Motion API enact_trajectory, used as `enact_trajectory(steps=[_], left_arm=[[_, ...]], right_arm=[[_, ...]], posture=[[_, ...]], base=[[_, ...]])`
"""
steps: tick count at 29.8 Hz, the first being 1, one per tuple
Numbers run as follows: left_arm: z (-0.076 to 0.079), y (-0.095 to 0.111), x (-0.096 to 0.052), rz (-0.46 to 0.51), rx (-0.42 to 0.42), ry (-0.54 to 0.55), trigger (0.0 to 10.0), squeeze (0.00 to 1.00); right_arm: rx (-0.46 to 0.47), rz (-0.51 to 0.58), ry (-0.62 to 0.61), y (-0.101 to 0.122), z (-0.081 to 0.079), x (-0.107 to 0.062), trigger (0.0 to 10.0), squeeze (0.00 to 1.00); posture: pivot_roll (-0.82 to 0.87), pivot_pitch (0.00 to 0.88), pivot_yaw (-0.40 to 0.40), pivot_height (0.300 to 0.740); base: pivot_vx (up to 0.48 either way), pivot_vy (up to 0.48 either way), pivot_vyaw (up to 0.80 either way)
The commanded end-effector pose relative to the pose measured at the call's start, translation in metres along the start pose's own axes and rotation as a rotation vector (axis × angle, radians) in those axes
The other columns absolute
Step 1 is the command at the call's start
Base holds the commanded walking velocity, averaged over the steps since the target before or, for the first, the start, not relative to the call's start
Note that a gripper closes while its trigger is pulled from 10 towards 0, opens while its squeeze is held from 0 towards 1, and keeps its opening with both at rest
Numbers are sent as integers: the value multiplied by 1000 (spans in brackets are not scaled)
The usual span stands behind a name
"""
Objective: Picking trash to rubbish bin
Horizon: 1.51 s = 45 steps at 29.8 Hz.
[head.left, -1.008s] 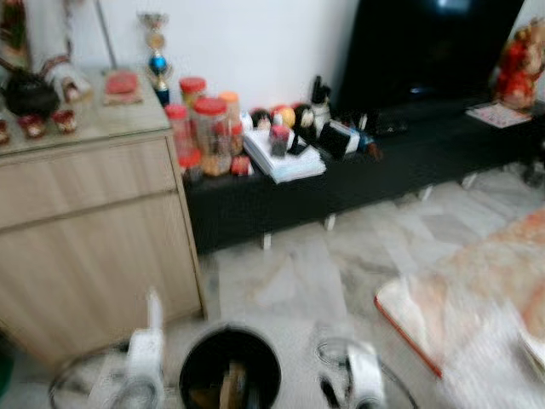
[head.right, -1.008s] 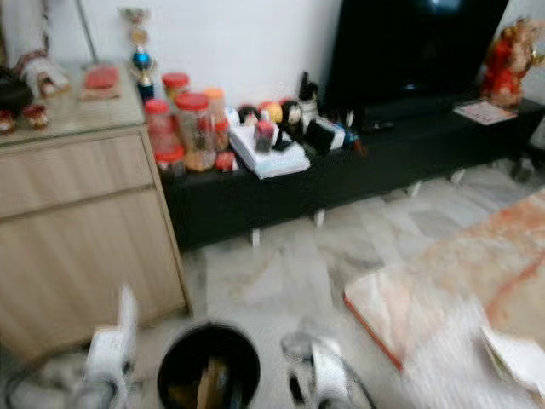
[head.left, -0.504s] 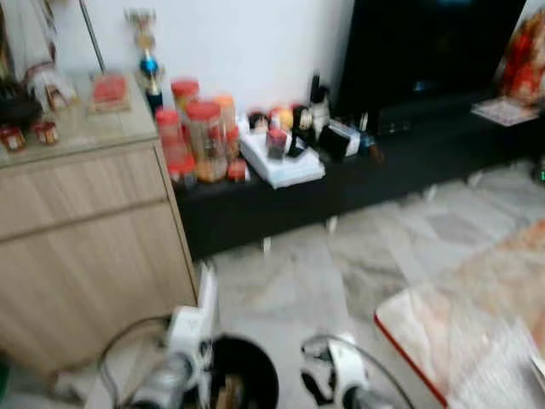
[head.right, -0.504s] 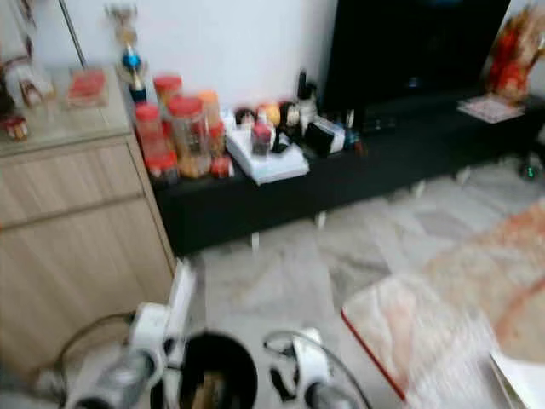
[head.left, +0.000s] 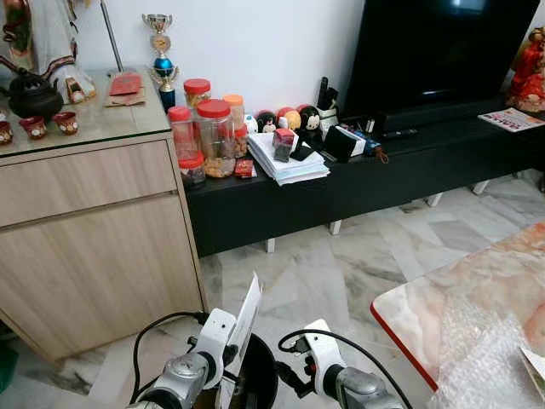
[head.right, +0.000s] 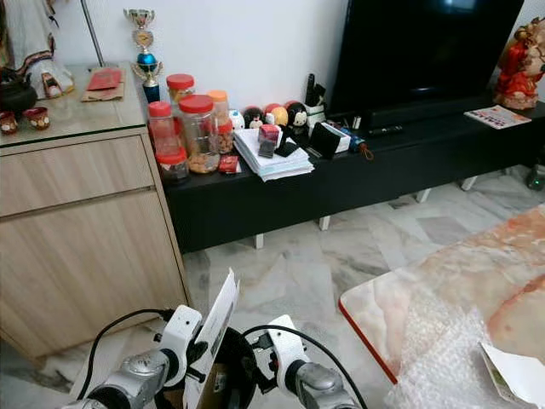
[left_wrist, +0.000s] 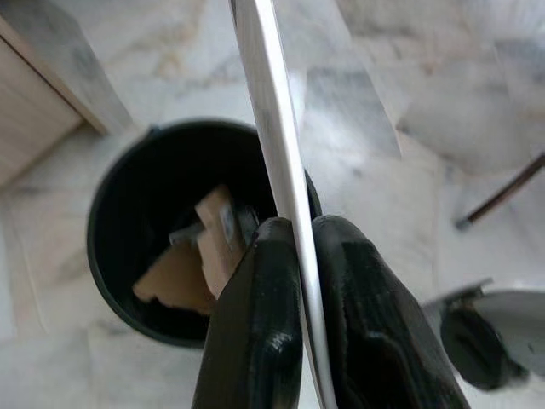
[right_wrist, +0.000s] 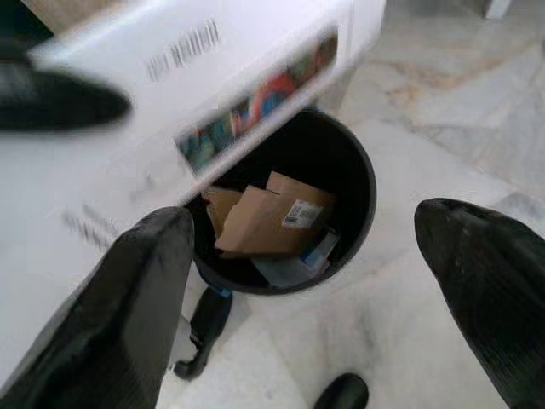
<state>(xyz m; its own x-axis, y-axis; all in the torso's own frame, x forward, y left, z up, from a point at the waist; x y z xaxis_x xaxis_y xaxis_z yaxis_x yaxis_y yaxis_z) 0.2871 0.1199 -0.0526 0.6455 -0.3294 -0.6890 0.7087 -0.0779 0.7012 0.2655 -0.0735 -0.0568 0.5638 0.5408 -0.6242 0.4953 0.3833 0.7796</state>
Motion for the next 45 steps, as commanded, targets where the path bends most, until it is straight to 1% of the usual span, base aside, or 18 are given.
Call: enact_trajectory(steps=[1,3,4,6,8,9,11,13,16,21,23,24,25,45], left_arm=[[-4,3,0,-10,-36,26,10000,0],[-10,2,-1,-10,-76,56,10000,0],[-10,2,-1,-10,-76,56,10000,0],[-22,-1,-5,-9,-128,87,10000,0],[-26,-2,-7,-13,-139,95,10000,0],[-31,-5,-9,-18,-159,112,10000,0],[-35,-6,-11,-15,-189,122,10000,0],[-40,-6,-12,-4,-238,137,10000,0],[-40,-5,-13,4,-264,129,10000,0],[-38,-5,-12,4,-264,115,10000,0],[-38,-5,-12,6,-267,115,10000,20],[-38,-5,-12,9,-272,114,10000,592],[-38,-5,-12,11,-275,113,10000,1000],[-44,-2,-14,47,-316,131,10000,1000]], right_arm=[[-48,61,-1,21,5,3,10000,0],[-54,69,0,24,5,3,10000,0],[-54,69,0,24,5,3,10000,0],[-60,80,4,26,5,3,10000,0],[-61,83,6,26,4,3,10000,0],[-67,85,6,26,4,3,10000,0],[-71,88,7,26,5,3,10000,0],[-74,96,9,28,5,2,10000,0],[-76,101,7,29,7,2,10000,0],[-82,103,4,29,9,1,10000,0],[-81,103,2,29,9,1,10000,0],[-81,103,0,29,10,0,10000,0],[-81,103,0,29,10,0,10000,0],[-80,80,0,21,12,-2,10000,0]], posture=[[-31,0,-42,740],[-36,0,-38,740],[-36,0,-38,740],[-35,0,-39,740],[-35,0,-41,740],[-35,0,-44,740],[-36,0,-45,740],[-38,0,-50,740],[-37,0,-54,740],[-34,0,-65,740],[-35,0,-66,740],[-37,0,-67,740],[-37,0,-67,740],[-34,0,-87,740]], base=[[0,0,0],[0,0,0],[0,0,0],[0,0,0],[0,0,0],[0,0,0],[0,0,0],[0,0,0],[0,0,0],[0,0,0],[0,0,0],[0,0,0],[0,0,0],[0,0,0]])
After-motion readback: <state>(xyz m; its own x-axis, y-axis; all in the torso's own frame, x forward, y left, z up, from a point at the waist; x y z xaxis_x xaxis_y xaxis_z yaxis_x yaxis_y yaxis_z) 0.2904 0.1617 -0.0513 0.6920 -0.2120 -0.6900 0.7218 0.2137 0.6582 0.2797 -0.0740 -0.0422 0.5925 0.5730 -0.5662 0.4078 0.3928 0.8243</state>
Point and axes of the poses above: a point about 5 cm out from each wrist's last joint towards the gripper, its own x axis pointing out of the wrist towards the gripper, its own y axis along the axis of the wrist's last joint, z = x × y, the point moved 3 cm from there along x, pointing out of the wrist towards the gripper, and after that the axes turned 11 degrees about -x, right-handed, at the moved point
